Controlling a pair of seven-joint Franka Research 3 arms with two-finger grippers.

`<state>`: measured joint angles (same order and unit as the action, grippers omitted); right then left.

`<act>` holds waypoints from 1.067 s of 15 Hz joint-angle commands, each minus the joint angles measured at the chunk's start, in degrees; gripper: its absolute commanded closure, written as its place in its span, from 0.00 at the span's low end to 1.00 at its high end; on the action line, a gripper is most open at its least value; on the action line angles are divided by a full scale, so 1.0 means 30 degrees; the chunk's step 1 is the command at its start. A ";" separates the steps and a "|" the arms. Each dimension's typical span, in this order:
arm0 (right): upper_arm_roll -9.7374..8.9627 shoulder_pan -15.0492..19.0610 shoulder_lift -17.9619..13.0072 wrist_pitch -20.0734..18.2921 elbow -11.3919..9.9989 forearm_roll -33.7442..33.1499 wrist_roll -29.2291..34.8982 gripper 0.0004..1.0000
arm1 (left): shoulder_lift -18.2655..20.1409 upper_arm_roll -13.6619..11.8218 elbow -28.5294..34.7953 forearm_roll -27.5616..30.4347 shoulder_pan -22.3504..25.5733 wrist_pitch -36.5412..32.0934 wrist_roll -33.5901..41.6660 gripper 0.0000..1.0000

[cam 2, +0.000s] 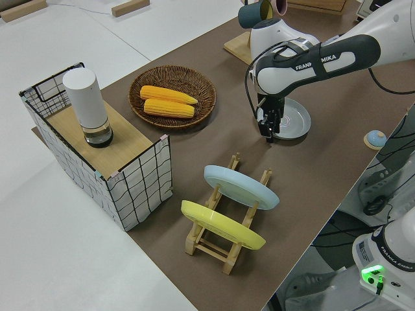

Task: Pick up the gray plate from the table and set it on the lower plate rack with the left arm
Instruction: 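Lift the gray plate with the left gripper toward the plate rack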

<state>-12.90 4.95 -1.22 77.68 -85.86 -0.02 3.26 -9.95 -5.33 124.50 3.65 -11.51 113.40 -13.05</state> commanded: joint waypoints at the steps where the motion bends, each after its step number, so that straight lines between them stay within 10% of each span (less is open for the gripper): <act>1: -0.0125 0.0282 -0.0090 -0.0289 0.0115 0.0066 -0.0062 0.01 | 0.0124 -0.0070 0.0365 0.0190 -0.0090 0.0637 -0.0866 0.79; 4: -0.0125 0.0253 -0.0090 -0.0289 0.0115 0.0066 -0.0062 0.01 | 0.0270 -0.0129 0.0248 0.0190 -0.0032 0.0609 -0.0925 1.00; 16: -0.0125 0.0282 -0.0090 -0.0289 0.0115 0.0066 -0.0062 0.01 | 0.0534 -0.1330 -0.3266 0.0161 0.0086 -0.1998 -0.0690 1.00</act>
<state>-12.90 4.95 -1.22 77.68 -85.86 -0.02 3.26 -8.39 -8.70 117.84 3.93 -11.44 109.77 -14.72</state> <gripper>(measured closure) 0.009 0.974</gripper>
